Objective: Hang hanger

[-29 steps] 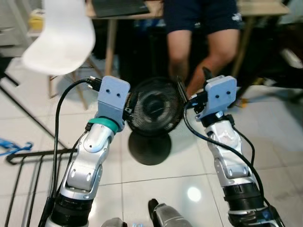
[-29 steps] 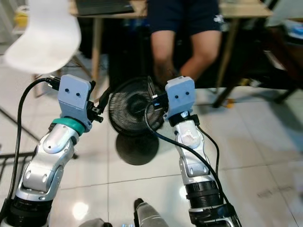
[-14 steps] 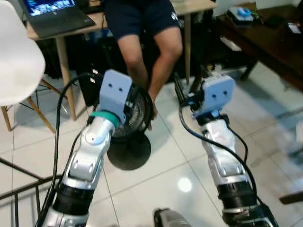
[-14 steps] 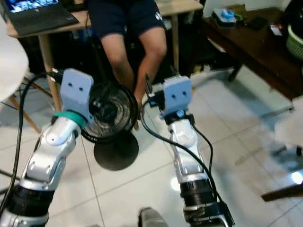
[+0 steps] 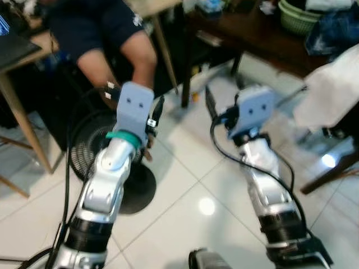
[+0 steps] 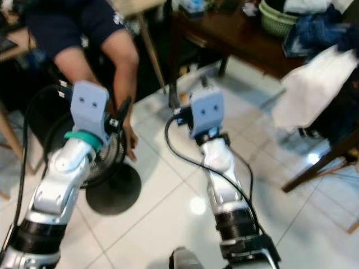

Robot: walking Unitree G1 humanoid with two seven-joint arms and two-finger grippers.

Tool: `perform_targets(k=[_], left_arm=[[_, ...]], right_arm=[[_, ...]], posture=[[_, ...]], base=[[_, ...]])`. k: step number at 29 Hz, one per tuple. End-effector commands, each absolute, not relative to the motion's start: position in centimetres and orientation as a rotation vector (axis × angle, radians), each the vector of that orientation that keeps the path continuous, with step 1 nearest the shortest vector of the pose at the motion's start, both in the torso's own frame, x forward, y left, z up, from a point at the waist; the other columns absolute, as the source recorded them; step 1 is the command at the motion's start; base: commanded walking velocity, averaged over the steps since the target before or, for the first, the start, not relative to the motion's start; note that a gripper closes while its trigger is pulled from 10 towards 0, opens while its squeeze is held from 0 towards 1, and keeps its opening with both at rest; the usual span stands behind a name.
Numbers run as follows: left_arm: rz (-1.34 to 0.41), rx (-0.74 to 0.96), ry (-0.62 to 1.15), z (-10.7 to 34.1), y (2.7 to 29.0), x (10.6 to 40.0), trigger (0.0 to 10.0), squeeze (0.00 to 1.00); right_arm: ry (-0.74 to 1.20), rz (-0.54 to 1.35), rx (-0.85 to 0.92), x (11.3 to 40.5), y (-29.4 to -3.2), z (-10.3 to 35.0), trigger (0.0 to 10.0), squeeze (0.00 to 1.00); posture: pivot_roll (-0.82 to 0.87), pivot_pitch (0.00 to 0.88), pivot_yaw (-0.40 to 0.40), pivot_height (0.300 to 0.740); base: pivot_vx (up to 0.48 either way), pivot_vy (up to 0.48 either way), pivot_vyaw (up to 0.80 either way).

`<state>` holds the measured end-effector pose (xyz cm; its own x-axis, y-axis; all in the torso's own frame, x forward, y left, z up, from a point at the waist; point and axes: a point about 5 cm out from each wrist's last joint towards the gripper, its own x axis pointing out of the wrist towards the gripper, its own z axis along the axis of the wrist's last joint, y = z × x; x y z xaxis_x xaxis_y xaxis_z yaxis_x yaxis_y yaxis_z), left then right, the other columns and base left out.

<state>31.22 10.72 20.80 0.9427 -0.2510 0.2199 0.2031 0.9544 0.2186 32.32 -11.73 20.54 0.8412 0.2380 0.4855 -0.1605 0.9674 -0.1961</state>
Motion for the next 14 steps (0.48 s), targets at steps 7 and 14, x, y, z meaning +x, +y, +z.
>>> perform_targets(k=[7,14], left_arm=[[-0.228,0.201,-0.239,20.41,11.07,31.16,10.0,0.0],[-0.213,0.204,-0.233,20.35,11.35,31.12,10.0,0.0]], right_arm=[[-0.531,0.218,-0.143,32.27,-11.51,20.3,10.0,0.0],[-0.536,0.226,-0.14,32.28,-11.36,20.41,10.0,0.0]], posture=[[-0.03,0.0,0.07,0.74],[-0.02,0.003,0.065,0.74]], base=[[0.0,0.0,-0.8],[0.0,0.0,-0.8]])
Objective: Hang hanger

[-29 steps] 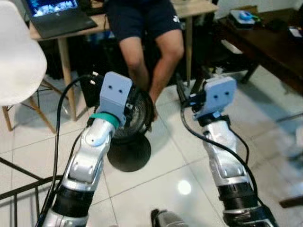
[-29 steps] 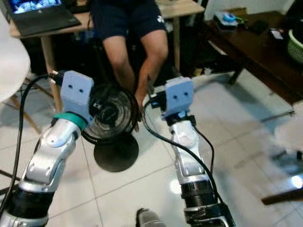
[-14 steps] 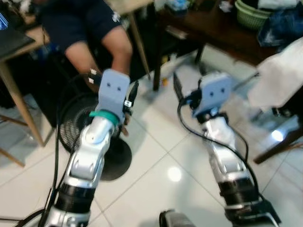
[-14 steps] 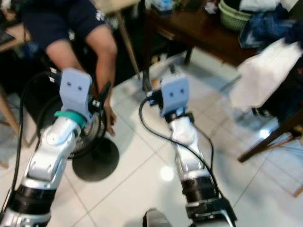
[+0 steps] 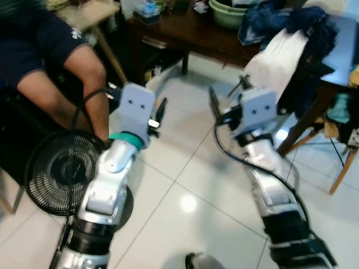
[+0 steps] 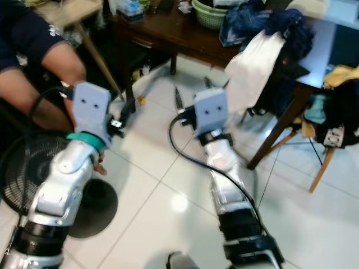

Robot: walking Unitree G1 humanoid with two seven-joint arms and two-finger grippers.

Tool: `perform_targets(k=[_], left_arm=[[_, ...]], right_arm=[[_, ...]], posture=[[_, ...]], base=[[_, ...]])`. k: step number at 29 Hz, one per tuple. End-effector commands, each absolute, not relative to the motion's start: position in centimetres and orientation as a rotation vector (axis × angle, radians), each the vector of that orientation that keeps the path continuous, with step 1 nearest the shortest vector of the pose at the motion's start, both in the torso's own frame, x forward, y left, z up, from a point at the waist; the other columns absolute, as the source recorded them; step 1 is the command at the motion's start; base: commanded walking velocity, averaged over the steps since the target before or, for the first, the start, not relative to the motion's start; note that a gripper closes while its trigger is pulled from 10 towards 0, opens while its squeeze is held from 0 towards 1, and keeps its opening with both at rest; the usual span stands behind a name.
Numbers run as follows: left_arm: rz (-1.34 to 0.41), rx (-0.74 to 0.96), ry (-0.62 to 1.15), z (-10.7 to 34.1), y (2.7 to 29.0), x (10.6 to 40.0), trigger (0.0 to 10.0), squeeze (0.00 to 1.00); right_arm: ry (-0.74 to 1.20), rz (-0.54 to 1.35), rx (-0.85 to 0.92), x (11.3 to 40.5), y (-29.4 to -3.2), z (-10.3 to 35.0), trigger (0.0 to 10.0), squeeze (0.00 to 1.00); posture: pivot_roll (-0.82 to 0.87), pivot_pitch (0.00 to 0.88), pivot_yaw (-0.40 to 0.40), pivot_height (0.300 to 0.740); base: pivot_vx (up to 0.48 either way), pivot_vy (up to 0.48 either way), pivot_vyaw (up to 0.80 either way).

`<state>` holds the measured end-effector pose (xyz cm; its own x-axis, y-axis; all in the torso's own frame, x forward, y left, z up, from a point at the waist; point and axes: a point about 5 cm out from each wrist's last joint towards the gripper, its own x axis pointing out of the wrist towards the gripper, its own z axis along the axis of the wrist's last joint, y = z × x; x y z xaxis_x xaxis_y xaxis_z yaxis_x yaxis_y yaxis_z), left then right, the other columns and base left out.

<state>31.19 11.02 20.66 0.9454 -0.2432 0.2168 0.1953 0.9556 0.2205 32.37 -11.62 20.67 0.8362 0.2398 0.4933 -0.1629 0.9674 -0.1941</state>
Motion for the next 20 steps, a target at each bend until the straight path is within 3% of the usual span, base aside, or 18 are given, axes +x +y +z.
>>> perform_targets(k=[1,12,17,20], left_arm=[[-0.213,0.204,-0.233,20.35,11.35,31.12,10.0,0.0],[-0.187,0.194,-0.238,20.41,11.62,31.07,10.0,0.0],[-0.157,0.193,-0.241,20.41,11.97,31.17,10.0,0.0],[-0.144,0.192,-0.241,20.46,12.07,31.23,10.0,0.0]], right_arm=[[-0.536,0.226,-0.14,32.28,-11.36,20.41,10.0,0.0],[-0.535,0.231,-0.134,32.26,-11.21,20.42,10.0,0.0],[-0.535,0.235,-0.133,32.28,-11.12,20.42,10.0,0.0],[-0.538,0.24,-0.138,32.24,-11.05,20.47,10.0,0.0]], posture=[[-0.02,0.003,0.065,0.74],[-0.01,0.017,0.06,0.74],[-0.01,0.02,0.058,0.74],[0.0,0.034,0.054,0.74]], base=[[0.0,0.0,-0.8],[0.0,0.0,-0.8],[0.425,0.0,-0.56],[0.469,0.0,0.0]])
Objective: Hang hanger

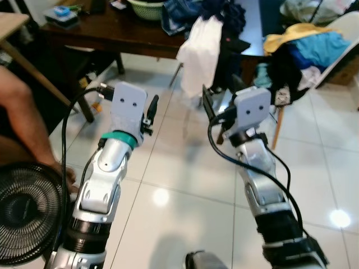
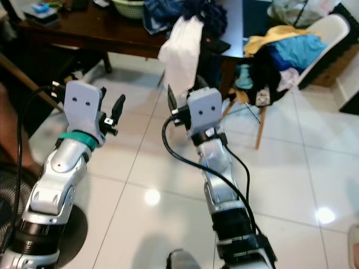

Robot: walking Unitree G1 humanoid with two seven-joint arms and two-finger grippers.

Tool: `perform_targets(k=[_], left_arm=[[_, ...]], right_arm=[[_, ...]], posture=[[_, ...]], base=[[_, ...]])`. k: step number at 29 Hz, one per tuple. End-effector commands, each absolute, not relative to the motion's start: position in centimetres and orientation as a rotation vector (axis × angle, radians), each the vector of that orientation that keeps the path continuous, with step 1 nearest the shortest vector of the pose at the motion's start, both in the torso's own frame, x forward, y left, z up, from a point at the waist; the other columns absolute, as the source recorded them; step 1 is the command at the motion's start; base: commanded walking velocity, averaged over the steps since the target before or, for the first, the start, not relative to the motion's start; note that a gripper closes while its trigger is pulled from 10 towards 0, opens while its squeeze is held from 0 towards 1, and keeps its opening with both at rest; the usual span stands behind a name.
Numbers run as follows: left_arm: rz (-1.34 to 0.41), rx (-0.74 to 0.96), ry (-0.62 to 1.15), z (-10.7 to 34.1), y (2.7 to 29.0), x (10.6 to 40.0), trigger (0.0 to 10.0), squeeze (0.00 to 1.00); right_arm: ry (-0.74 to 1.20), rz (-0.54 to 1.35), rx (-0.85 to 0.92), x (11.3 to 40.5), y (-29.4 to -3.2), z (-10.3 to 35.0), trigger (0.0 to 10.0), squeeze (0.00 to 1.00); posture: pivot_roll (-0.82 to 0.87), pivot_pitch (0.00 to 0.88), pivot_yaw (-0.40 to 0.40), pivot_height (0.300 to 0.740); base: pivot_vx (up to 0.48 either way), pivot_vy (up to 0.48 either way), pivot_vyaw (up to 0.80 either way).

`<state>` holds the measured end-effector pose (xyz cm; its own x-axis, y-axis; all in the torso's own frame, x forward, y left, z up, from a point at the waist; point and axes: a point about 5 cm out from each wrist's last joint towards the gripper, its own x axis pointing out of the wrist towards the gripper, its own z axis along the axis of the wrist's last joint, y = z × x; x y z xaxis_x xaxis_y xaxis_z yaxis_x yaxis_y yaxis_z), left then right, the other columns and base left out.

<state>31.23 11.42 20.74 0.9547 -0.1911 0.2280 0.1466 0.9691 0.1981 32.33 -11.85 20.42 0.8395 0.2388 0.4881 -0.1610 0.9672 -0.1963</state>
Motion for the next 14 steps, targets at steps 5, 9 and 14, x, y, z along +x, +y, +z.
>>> perform_targets(k=[5,9,14], left_arm=[[-0.148,0.191,-0.24,20.44,11.98,31.13,10.0,0.0],[-0.15,0.191,-0.24,20.43,11.94,31.06,10.0,0.0],[-0.152,0.19,-0.237,20.42,11.89,30.98,10.0,0.0]], right_arm=[[-0.54,0.244,-0.138,32.15,-10.98,20.46,10.0,0.0],[-0.54,0.245,-0.137,32.08,-10.96,20.44,10.0,0.0],[-0.538,0.244,-0.132,32.01,-10.98,20.4,10.0,0.0]], posture=[[0.0,0.039,0.054,0.74],[0.0,0.045,0.054,0.74],[0.0,0.052,0.054,0.74]], base=[[0.469,0.0,0.0],[0.469,0.0,0.0],[0.469,0.0,0.0]])
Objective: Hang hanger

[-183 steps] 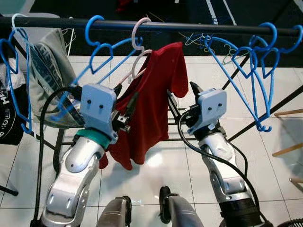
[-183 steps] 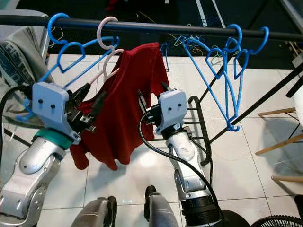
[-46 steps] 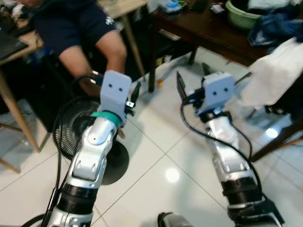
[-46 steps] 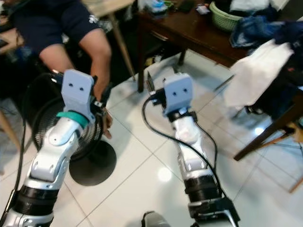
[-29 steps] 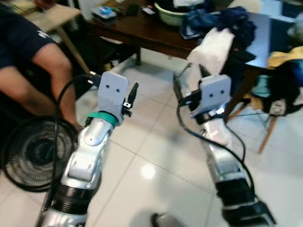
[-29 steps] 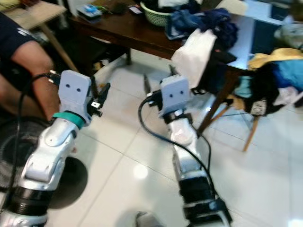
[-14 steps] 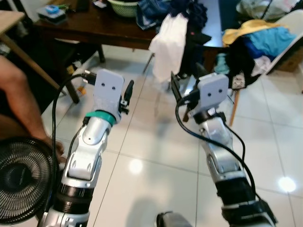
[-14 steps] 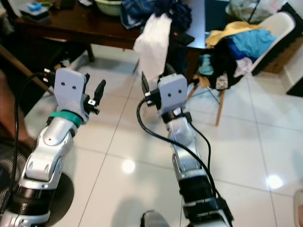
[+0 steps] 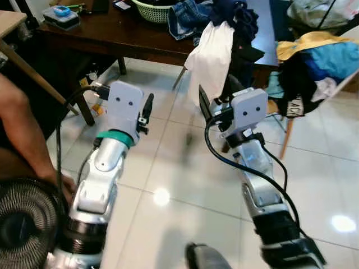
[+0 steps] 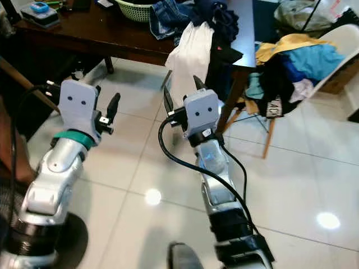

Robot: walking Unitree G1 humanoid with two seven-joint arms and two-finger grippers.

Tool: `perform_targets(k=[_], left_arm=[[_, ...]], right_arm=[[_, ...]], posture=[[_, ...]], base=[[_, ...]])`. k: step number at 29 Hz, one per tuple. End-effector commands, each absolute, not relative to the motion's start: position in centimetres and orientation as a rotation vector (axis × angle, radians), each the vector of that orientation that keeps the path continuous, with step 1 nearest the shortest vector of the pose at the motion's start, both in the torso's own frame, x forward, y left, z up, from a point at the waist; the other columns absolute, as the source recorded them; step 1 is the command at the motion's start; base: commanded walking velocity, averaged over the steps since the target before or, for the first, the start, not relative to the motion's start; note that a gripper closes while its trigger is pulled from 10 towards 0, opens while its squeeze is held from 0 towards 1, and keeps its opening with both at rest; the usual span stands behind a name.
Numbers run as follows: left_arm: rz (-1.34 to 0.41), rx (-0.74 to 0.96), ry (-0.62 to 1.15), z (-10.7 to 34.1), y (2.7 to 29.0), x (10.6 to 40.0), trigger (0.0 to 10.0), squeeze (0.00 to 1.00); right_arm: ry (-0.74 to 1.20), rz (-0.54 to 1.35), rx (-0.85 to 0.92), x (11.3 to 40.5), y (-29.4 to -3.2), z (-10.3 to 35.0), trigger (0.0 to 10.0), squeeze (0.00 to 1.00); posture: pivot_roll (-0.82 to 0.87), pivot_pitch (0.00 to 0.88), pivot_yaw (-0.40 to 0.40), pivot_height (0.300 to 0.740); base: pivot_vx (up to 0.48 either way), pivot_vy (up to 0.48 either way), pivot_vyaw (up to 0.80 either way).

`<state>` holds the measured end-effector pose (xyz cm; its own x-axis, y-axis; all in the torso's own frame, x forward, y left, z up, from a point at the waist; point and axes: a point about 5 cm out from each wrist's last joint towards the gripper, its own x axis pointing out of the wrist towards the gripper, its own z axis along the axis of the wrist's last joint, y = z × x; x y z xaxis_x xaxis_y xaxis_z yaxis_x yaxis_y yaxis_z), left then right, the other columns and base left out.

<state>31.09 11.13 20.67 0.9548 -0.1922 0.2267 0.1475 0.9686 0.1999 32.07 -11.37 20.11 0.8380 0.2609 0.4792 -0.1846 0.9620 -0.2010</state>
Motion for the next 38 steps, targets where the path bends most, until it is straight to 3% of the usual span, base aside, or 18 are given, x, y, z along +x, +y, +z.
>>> perform_targets(k=[1,10,38], left_arm=[[-0.153,0.19,-0.236,20.4,11.9,30.9,10.0,0.0],[-0.151,0.189,-0.245,20.7,11.9,30.9,10.0,0.0],[-0.13,0.225,-0.325,22.6,12.0,30.7,10.0,0.0]], right_arm=[[-0.535,0.243,-0.129,32.0,-11.0,20.4,10.0,0.0],[-0.535,0.236,-0.119,32.0,-11.1,20.5,10.0,0.0],[-0.598,0.284,-0.094,31.8,-10.2,22.0,10.0,0.0]], posture=[[0.0,0.056,0.053,0.74],[0.0,0.061,0.055,0.74],[0.01,0.056,0.06,0.74]], base=[[0.469,0.0,0.0],[0.469,0.0,-0.72],[0.467,0.0,0.0]])
